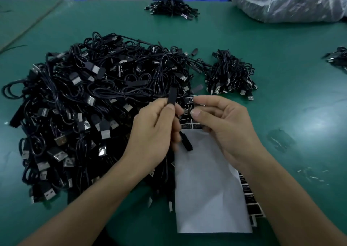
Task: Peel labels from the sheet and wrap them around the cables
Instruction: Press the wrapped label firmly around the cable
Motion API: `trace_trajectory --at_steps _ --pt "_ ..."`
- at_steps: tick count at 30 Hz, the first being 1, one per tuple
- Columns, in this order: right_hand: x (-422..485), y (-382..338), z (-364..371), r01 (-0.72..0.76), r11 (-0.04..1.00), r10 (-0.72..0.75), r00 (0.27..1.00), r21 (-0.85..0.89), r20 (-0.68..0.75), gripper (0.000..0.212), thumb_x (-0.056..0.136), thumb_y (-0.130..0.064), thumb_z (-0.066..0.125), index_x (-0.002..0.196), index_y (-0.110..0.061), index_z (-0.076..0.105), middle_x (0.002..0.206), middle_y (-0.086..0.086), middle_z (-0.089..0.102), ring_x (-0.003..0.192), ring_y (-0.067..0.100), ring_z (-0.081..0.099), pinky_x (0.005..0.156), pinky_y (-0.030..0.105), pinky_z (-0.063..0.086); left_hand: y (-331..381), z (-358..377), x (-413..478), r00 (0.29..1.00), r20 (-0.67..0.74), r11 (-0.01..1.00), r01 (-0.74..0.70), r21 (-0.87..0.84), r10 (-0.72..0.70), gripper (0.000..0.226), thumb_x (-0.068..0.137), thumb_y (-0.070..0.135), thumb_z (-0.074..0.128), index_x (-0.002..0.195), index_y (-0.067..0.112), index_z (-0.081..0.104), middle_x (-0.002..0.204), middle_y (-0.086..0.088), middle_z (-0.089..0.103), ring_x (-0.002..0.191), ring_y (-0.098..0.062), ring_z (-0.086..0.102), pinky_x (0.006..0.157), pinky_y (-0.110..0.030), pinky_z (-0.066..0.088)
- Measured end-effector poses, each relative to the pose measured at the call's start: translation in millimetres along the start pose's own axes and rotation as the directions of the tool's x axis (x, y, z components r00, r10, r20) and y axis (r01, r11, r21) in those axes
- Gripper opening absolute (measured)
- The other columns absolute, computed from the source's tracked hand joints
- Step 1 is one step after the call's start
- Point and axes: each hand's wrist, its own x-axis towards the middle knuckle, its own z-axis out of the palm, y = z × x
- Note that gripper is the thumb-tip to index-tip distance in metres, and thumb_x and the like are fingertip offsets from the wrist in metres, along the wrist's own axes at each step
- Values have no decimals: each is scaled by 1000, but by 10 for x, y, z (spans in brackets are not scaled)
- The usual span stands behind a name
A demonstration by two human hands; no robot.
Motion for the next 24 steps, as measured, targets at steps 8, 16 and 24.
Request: trace_trajectory --at_steps 8,16,24 --pt "23 17 -18 -49 999 48 997 17 57 25 89 -4 71 84 -27 80 80 0 72 77 13 63 61 19 46 -54 6 -14 999 39 999 -18 -29 19 17 104 16 51 97 20 66 85 0 78 68 -19 75 54 -21 56" --pt "12 -2 -55 79 997 -79 997 1 19 11 80 -13 78 87 -21 81 84 2 77 77 3 66 73 14 50 -75 -16 -1 999 20 999 -41 -22 41 20 99 17 61 89 26 76 76 -1 75 68 -19 75 59 -26 60" --pt "-8 -12 -35 52 996 -55 997 70 48 15 82 -9 76 92 -20 79 74 -5 72 67 6 62 60 16 45 -103 -29 24 997 75 998 -12 -55 16 21 97 8 62 98 24 75 75 -6 75 67 -20 75 61 -22 58"
